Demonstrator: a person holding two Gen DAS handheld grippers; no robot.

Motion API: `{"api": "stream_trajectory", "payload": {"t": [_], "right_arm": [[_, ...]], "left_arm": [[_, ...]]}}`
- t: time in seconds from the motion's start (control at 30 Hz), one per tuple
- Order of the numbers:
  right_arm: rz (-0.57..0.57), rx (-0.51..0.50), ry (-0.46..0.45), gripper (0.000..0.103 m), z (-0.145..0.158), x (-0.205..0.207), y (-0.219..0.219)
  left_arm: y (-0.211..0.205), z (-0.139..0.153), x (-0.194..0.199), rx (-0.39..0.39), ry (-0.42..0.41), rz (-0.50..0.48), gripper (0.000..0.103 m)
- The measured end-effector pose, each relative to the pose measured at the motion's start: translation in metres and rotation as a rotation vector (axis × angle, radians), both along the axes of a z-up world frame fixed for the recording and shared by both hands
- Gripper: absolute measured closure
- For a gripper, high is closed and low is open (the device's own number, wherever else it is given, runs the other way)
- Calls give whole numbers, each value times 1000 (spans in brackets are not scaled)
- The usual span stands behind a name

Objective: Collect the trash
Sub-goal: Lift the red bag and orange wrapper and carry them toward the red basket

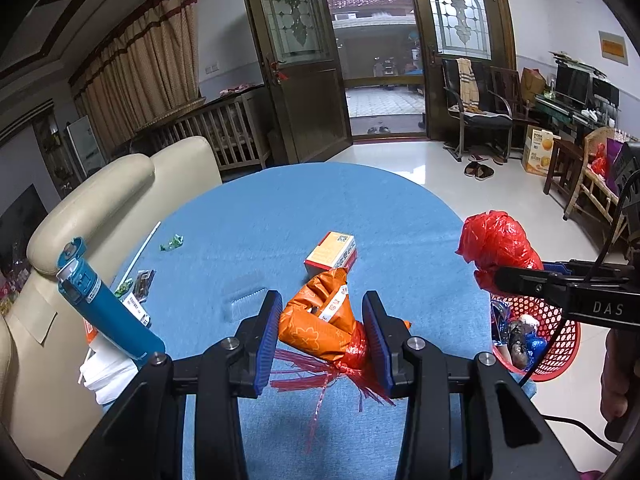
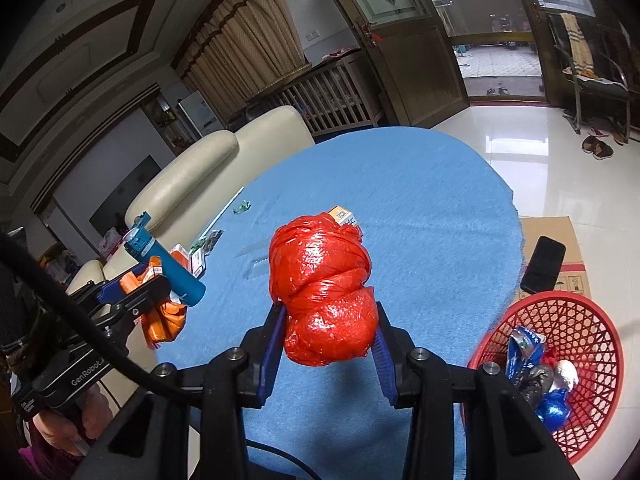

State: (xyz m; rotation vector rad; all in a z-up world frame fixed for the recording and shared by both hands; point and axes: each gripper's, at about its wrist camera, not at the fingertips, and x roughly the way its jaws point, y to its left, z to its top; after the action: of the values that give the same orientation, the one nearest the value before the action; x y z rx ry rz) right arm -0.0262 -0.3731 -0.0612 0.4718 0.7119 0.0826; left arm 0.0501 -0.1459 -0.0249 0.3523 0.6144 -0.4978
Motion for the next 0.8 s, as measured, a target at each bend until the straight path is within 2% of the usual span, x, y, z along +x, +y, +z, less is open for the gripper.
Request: {"api": "stream_trajectory", "payload": {"t": [0.8], "right_arm": [[-62,1,-28,59,12,-21,-27]], "left_arm": [[-32,7,-14,25,-16,-45,60]]}}
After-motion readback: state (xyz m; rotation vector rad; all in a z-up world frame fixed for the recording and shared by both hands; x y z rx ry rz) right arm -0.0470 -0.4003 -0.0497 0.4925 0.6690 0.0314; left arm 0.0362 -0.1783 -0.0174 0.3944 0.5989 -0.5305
